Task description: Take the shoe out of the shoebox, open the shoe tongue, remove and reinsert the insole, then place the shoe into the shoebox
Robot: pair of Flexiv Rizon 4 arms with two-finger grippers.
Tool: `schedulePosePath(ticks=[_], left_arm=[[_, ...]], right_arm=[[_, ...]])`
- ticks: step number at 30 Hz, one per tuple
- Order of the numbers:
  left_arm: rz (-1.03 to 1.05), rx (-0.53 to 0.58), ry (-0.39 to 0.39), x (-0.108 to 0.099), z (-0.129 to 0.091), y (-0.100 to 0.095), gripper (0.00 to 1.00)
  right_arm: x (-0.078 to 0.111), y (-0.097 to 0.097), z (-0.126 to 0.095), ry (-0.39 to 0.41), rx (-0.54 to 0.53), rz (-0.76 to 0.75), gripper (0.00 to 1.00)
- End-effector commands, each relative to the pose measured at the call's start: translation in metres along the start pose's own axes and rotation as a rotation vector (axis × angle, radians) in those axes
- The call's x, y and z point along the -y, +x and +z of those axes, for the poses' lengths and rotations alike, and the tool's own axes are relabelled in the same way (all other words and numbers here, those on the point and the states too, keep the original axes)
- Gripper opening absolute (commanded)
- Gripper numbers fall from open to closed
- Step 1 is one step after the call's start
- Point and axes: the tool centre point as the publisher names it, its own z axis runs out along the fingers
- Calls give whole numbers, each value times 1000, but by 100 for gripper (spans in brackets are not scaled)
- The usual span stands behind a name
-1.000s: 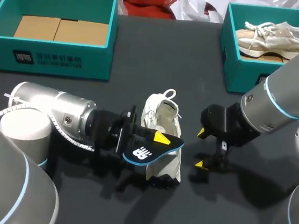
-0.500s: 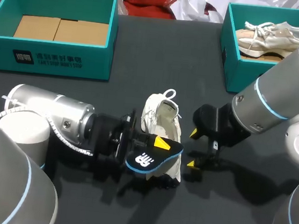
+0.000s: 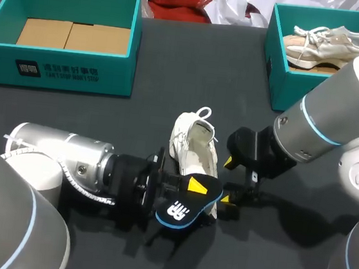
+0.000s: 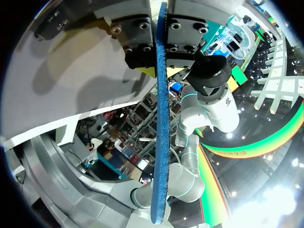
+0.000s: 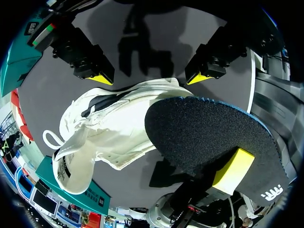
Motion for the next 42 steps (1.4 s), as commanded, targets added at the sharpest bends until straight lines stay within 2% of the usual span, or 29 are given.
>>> schedulePosePath(ticks=[1,22,23,24,25,39,42], left_arm=[[1,0,-2,0,1,1,0],[-10,76,-75,33,-5,37,0],[-10,78,-77,27,-2,31,0],[-12,79,-77,11,5,12,0],[-12,81,-76,7,8,7,0],[23,91,-100,25,18,22,0],[25,89,-109,-2,21,-14,0]], right_arm=[[0,1,1,-1,1,0,100],[0,1,1,-1,1,0,100],[0,1,1,-1,1,0,100],[0,1,1,-1,1,0,100],[0,1,1,-1,1,0,100],[0,1,1,-1,1,0,100],[0,1,1,-1,1,0,100]])
